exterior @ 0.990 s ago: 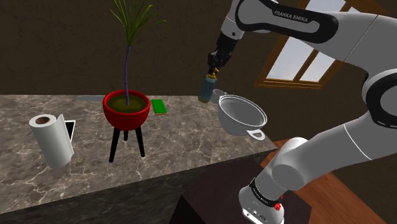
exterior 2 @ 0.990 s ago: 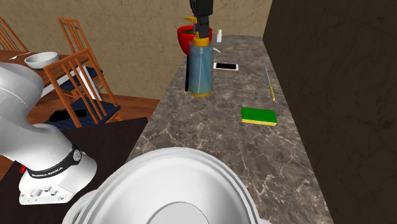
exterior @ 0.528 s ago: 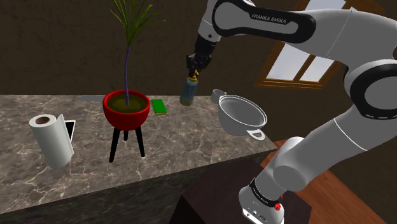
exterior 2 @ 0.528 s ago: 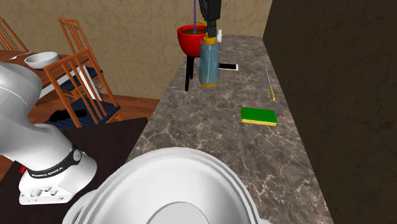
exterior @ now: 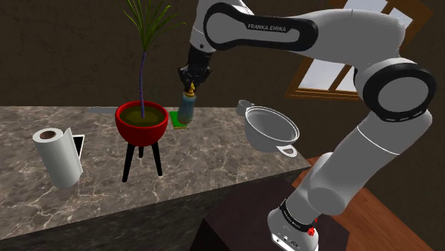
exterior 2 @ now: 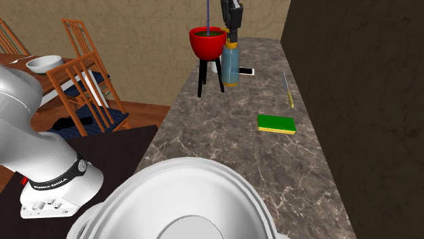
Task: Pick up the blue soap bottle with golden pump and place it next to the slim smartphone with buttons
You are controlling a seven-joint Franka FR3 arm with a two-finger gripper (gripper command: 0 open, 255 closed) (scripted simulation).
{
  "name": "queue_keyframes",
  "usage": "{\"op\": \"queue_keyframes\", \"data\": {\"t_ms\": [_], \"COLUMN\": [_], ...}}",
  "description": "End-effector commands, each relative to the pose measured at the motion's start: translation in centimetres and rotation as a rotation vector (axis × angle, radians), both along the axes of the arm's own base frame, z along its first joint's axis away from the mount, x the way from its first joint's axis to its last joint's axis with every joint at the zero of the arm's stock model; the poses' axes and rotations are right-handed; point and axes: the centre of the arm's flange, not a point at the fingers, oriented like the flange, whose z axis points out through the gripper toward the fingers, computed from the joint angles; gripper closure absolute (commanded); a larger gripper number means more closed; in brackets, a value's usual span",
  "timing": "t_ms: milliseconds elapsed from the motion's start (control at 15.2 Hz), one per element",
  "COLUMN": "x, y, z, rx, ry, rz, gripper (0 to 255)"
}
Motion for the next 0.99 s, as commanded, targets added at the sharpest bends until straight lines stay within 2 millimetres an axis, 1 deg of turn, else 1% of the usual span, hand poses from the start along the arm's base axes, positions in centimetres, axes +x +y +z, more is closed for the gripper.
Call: {"op": "queue_keyframes", "data": {"t_ms": [0,924], "x": [1.1,9.6], "y": [2.3,17.6], "z": [-0.8,-6.6], "rx": [0.001,0.001], "ry": [0.000,0.000], "rz": [-0.001,-0.001], "gripper": [255,255]}}
